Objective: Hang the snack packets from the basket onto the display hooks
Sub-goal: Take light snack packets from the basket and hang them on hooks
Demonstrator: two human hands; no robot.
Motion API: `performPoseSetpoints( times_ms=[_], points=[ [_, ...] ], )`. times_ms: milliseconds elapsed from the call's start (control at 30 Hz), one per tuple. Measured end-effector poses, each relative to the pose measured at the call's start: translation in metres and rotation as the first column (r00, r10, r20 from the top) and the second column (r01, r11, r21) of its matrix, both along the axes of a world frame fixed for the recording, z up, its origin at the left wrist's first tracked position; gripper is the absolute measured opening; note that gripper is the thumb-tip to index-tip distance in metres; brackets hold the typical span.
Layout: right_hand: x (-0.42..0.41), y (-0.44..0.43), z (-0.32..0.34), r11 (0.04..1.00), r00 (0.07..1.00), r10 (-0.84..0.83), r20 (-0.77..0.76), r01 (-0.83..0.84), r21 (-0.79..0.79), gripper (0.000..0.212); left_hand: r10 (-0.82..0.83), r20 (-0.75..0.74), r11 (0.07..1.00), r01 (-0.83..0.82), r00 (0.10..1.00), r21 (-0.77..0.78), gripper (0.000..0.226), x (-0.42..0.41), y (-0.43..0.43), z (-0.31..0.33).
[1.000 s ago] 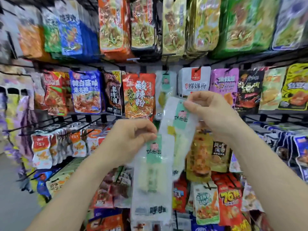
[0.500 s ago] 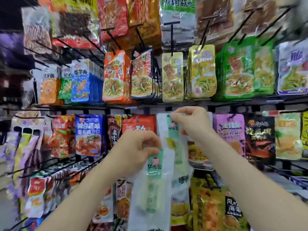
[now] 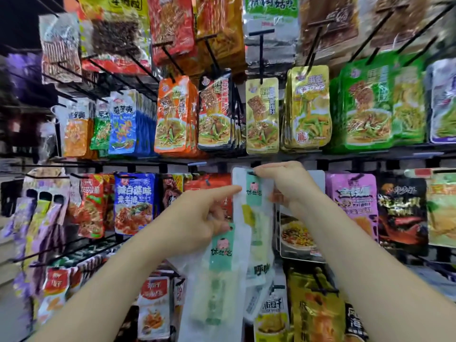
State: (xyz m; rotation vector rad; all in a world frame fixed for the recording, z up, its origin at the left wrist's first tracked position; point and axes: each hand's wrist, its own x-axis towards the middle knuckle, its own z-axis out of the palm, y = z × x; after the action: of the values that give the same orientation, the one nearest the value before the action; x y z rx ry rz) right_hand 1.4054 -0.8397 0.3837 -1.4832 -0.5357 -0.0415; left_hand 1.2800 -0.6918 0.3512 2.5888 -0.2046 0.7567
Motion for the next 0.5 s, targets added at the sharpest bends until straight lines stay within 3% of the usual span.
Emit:
performPoseSetpoints(
  times_ms=[133,233,300,400,500],
  points=[
    [0.002,0.003,-0.002,0.996,0.992,-0.068,0.111,0.074,-0.052,0.013,0.032,-0.205,0.996,-0.015,0.978,0.085,0.093,0.017,-0.007,0.014],
    [0.004,0.008,-0.004,0.974,0.927,-0.188,0.325,0.218,-0.059,0.009,0.063,-0.251,0.991,-0.030,0.966,0.132,0.103,0.022,-0.010,0.020],
    [0.003,0.009,-0.003,0.956,0.876,-0.225,0.427,0.284,-0.079,0.009,0.052,-0.245,0.997,-0.036,0.968,0.071,0.105,0.020,-0.007,0.019],
    [0.003,0.009,-0.004,0.937,0.852,-0.245,0.463,0.331,-0.113,0.010,0.043,-0.274,0.999,-0.048,0.961,-0.012,0.103,0.015,-0.003,0.016],
    [0.008,0.010,-0.012,0.922,0.846,-0.246,0.473,0.354,-0.155,0.009,0.055,-0.281,0.998,-0.049,0.958,0.031,0.103,0.020,-0.005,0.014]
  ],
)
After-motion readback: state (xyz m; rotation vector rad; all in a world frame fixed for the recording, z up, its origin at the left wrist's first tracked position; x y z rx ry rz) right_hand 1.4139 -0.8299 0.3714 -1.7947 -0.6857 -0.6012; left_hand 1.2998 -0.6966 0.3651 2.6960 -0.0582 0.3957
